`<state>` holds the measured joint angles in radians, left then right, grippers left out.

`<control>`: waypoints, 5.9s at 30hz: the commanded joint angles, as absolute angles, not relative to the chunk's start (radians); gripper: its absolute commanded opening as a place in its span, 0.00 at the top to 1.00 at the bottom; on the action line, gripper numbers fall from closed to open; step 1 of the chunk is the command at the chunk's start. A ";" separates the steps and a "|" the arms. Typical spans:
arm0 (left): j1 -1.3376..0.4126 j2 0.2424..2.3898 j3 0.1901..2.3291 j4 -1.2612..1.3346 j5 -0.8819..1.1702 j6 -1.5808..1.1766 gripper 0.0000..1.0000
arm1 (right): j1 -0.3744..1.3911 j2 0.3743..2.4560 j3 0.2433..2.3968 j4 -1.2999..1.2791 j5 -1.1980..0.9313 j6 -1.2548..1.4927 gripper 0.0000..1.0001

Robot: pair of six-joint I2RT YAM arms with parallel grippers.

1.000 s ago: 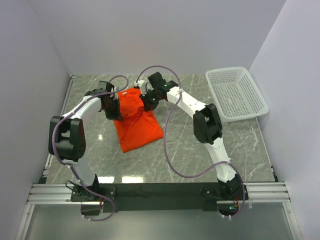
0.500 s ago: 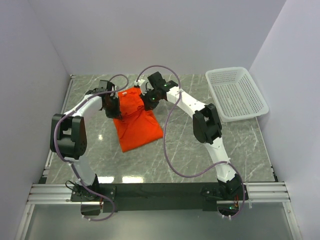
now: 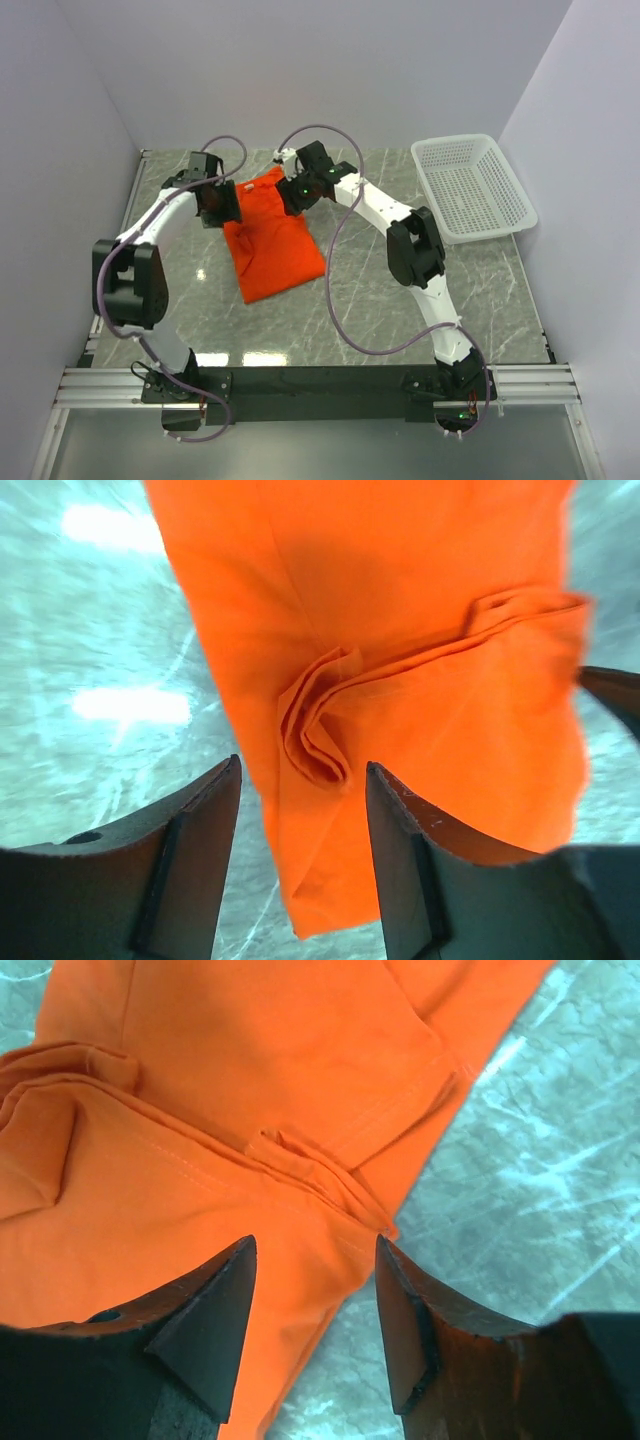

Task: Fold and stack the t-shirts
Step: Fold the tshirt

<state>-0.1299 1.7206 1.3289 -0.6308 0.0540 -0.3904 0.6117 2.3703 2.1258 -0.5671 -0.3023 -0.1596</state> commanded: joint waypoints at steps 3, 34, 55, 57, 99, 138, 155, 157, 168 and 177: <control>-0.124 1.526 1.289 -0.575 0.066 -0.423 0.43 | 0.557 2.232 2.066 -0.558 -0.447 -0.185 0.43; -0.138 1.721 1.175 -0.471 0.065 -0.551 0.76 | 0.538 2.095 1.781 -0.528 -0.686 -0.232 0.51; -0.130 1.822 1.339 -0.676 -0.256 -0.394 0.62 | 0.538 2.086 1.775 -0.531 -0.683 -0.236 0.52; -0.129 1.825 1.348 -0.686 -0.296 -0.388 0.59 | 0.537 2.086 1.775 -0.531 -0.684 -0.236 0.52; -0.089 1.793 1.245 -0.526 -0.060 -0.433 0.78 | 0.535 2.103 1.770 -0.552 -0.715 -0.256 0.52; -0.406 0.857 0.548 -0.179 0.269 0.597 0.23 | 0.483 1.727 1.342 -0.788 -0.799 -1.466 0.33; -0.566 1.051 0.463 -0.213 0.198 0.834 0.30 | 0.485 1.770 1.335 -0.773 -0.816 -1.442 0.34; -0.584 1.071 0.457 -0.212 0.175 0.841 0.30 | 0.491 1.773 1.333 -0.772 -0.805 -1.443 0.34; -0.609 1.161 0.394 -0.118 0.003 0.879 0.39 | 0.566 1.812 1.336 -0.721 -0.715 -1.430 0.35; -0.611 1.236 0.380 -0.020 -0.035 0.868 0.92 | 0.572 1.787 1.305 -0.719 -0.723 -1.456 0.35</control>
<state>-0.6086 1.2270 0.4061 -0.0277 -0.0273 0.8726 0.5690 1.8099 1.3079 -0.7322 -0.7174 -1.4342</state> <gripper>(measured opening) 0.156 0.650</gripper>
